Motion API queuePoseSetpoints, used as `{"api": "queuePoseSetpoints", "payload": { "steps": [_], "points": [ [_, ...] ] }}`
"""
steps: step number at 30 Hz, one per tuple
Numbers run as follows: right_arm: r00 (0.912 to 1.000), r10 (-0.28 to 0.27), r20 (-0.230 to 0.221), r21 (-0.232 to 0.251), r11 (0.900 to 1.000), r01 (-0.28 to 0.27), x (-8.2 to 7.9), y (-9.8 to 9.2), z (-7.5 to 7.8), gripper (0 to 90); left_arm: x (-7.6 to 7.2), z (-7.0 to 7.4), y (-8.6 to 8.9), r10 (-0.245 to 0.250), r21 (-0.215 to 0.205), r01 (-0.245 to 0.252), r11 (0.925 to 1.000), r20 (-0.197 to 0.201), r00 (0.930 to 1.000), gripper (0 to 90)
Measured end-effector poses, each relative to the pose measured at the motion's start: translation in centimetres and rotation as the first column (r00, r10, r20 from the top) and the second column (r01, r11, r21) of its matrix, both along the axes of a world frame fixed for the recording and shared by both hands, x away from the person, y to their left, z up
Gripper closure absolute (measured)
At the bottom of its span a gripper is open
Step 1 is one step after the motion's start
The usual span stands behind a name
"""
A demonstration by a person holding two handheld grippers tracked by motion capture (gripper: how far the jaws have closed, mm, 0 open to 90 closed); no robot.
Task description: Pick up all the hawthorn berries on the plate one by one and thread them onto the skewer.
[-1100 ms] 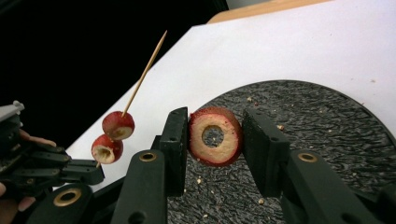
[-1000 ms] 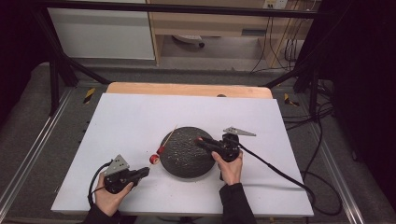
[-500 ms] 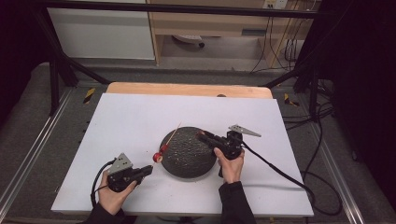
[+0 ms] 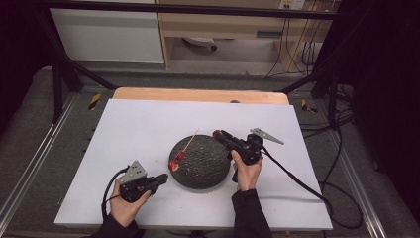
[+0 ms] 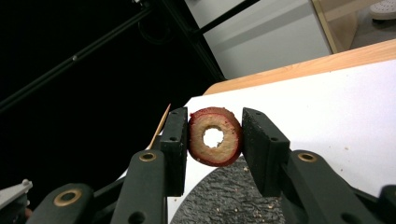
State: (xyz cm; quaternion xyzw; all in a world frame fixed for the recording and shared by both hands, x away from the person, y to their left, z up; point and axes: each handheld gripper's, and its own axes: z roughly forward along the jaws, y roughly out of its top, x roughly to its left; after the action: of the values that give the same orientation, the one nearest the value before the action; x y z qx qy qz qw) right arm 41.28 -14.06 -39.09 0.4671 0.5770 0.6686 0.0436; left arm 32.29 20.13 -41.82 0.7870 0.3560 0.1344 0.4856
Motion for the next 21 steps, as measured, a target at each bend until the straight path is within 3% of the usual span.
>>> {"api": "queuePoseSetpoints", "payload": {
  "steps": [21],
  "points": [
    [0.9986, -0.052, 0.009, 0.081, 0.995, 0.051, 0.8, -0.7, 1.0, 62.8, -0.1, 0.3, -2.3, -0.036, 0.014, 0.036, 0.9992, 0.012, 0.9993, 88.6]
  ]
}}
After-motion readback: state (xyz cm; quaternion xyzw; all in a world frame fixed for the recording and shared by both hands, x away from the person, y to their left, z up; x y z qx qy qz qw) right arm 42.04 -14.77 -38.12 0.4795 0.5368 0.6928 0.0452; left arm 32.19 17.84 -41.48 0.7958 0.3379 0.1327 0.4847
